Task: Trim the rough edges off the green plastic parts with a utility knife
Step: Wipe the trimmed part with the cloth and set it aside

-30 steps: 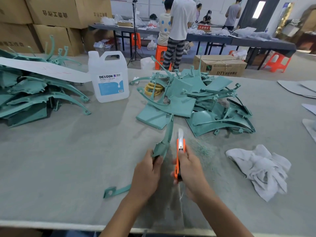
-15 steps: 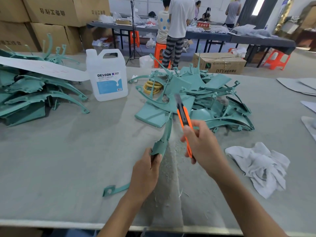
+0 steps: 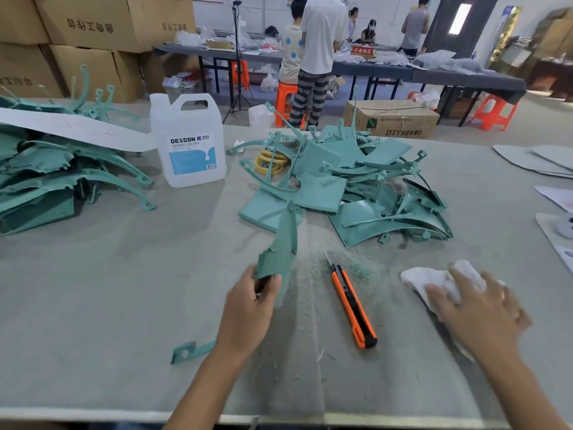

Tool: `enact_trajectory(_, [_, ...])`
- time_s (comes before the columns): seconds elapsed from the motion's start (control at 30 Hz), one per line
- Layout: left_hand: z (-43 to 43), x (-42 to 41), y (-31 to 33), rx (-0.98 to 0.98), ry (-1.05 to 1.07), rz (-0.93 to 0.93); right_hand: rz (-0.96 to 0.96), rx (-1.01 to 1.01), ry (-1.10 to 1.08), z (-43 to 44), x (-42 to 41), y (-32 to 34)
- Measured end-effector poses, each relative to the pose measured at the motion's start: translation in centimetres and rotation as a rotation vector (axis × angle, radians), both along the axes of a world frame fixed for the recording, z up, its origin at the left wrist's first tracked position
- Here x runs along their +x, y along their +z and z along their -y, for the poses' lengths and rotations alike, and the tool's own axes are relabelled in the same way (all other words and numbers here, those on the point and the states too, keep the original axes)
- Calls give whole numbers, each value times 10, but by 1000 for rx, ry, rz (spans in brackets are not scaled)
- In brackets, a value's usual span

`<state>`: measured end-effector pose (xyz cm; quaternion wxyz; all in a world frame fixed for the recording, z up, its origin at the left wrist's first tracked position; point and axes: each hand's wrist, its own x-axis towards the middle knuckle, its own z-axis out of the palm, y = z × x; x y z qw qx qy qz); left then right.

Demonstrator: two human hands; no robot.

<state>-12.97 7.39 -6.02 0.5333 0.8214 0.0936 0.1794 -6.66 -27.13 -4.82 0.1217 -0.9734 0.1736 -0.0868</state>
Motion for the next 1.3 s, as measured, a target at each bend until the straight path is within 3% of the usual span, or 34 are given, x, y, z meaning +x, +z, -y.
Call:
enact_trajectory(0.07, [-5, -1, 9, -135, -16, 27, -45, 33, -30, 20, -4, -11])
enact_trajectory(0.2, [-8, -5, 32, -588, -100, 62, 232, 291, 22, 17, -17, 0])
enact_trajectory(0.33, [2, -14, 57, -788, -254, 162, 495, 470, 379, -53, -31, 48])
enact_trajectory(0.43, [20, -25, 68, -799, -406, 155, 646, 546, 641, -119, -28, 78])
enact_trajectory(0.57, [33, -31, 74, -692, -346, 141, 374, 864, 866, -191, -50, 82])
enact_trajectory(0.7, [14, -38, 68, -748, -319, 98, 378, 876, 1099, -213, -75, 71])
enact_trajectory(0.87, [15, -44, 70, -698, -334, 122, 377, 673, 1060, -217, -43, 90])
enact_trajectory(0.97, [18, -48, 75, -700, -349, 135, 420, 583, 824, -212, -12, 89])
enact_trajectory(1.03, [16, -51, 76, -665, -365, 142, 427, 710, 614, -200, 6, 90])
enact_trajectory(1.13, [12, -50, 77, -650, -376, 120, 367, 956, 473, -186, 18, 94])
enact_trajectory(1.2, [6, -47, 79, -646, -401, 90, 172, 1160, 514, -181, 17, 99])
enact_trajectory(1.3, [-8, -42, 87, -541, -412, 39, -65, 1288, 646, -164, 4, 112])
